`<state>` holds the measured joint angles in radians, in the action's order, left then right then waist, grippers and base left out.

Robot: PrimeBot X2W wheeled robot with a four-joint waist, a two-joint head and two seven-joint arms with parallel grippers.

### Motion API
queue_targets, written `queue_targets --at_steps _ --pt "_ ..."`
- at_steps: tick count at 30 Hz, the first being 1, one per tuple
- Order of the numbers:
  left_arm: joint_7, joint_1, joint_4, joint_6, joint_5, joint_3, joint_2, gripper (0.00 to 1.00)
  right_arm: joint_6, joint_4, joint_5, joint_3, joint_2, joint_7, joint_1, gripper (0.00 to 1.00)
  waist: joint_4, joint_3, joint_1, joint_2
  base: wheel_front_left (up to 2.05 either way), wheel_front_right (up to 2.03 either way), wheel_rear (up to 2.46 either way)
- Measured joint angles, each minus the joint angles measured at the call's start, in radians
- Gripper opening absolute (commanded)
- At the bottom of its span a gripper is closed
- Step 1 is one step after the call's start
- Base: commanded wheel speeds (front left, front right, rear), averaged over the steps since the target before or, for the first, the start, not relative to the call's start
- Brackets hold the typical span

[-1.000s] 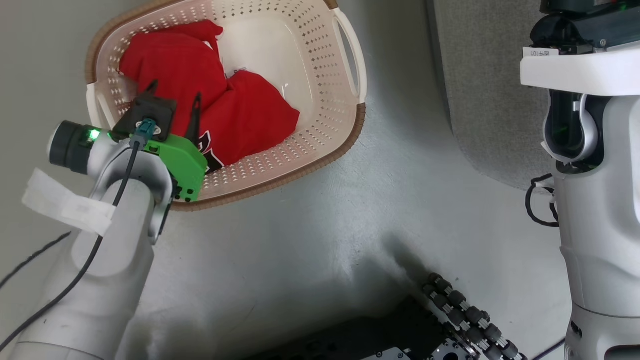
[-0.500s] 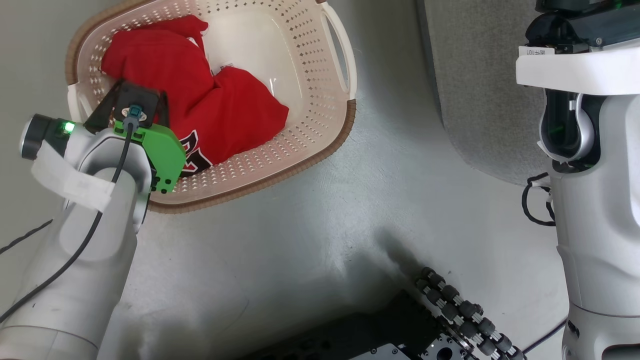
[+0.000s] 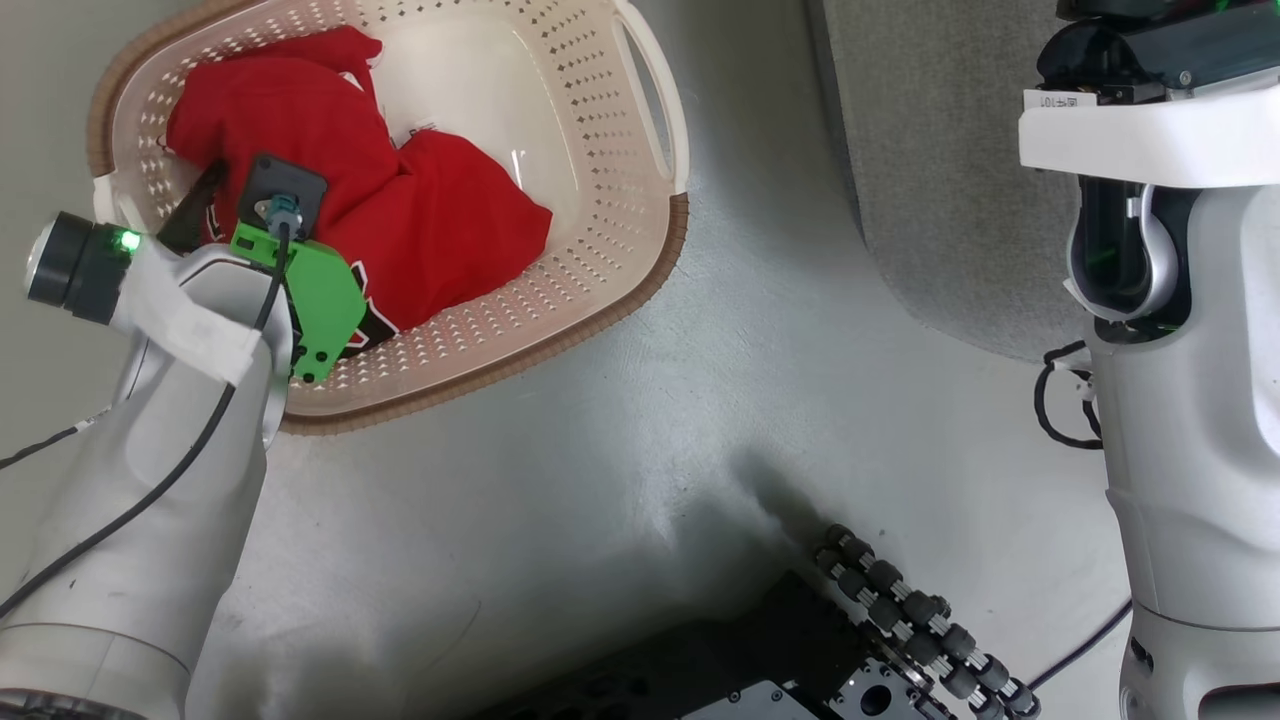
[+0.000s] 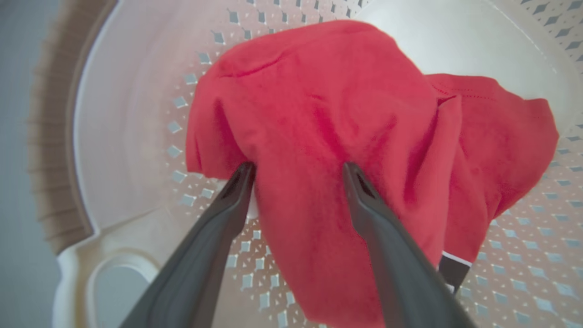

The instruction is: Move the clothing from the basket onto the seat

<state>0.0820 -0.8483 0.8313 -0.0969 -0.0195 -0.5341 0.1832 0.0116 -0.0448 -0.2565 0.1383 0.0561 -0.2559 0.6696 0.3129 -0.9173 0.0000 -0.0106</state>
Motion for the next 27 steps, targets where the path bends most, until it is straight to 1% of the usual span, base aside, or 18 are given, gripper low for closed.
queue_targets --at_steps 3,5,6,7,8,9,10,16,23,27 --pt "0.019 -0.014 0.019 -0.001 0.048 -0.027 0.004 1.0 0.0 0.002 0.0 0.005 0.0 0.0 0.0 1.0 0.006 -0.002 0.0 0.0 0.0 0.0 0.0" --pt "0.025 -0.024 0.03 -0.002 0.058 -0.033 0.003 1.0 0.0 0.003 0.0 0.009 -0.001 0.0 0.0 1.0 0.009 -0.003 0.0 0.0 0.0 0.0 0.0" --pt "0.029 -0.028 0.034 -0.002 0.058 -0.034 0.002 0.87 0.0 0.004 -0.001 0.009 -0.001 0.0 0.0 1.0 0.011 -0.003 0.0 0.0 0.0 0.0 0.0" --pt "0.032 -0.032 0.036 -0.008 0.059 -0.036 0.0 0.5 0.0 0.004 -0.002 0.009 -0.001 0.0 0.0 1.0 0.013 -0.004 0.0 0.0 0.0 0.0 0.0" --pt "0.032 -0.035 0.038 -0.009 0.06 -0.038 -0.004 0.34 0.0 0.004 -0.007 0.009 -0.001 0.0 0.0 1.0 0.015 -0.004 0.0 0.0 0.0 0.0 0.0" --pt "0.031 -0.037 0.039 -0.009 0.06 -0.04 -0.009 0.12 0.0 0.005 -0.012 0.009 -0.001 0.0 0.0 1.0 0.016 -0.004 0.0 0.0 0.0 0.0 0.0" --pt "0.031 -0.037 0.039 -0.009 0.06 -0.04 -0.009 0.0 0.0 0.005 -0.012 0.009 -0.001 0.0 0.0 1.0 0.016 -0.004 0.0 0.0 0.0 0.0 0.0" --pt "0.002 -0.04 0.046 -0.009 0.057 -0.046 -0.045 0.0 -0.002 0.02 -0.028 0.009 -0.002 0.0 0.0 1.0 0.017 0.006 0.0 0.0 0.0 0.0 0.0" --pt "-0.058 -0.035 0.04 -0.008 0.021 -0.041 -0.093 0.0 -0.004 0.037 -0.028 0.005 -0.002 0.0 0.0 1.0 0.009 0.034 0.0 0.0 0.0 0.0 0.0" --pt "-0.115 -0.016 0.016 0.03 -0.022 -0.035 -0.111 0.0 -0.004 0.058 -0.027 0.003 -0.002 0.0 -0.007 1.0 0.001 0.06 0.0 0.0 0.0 0.0 0.0"
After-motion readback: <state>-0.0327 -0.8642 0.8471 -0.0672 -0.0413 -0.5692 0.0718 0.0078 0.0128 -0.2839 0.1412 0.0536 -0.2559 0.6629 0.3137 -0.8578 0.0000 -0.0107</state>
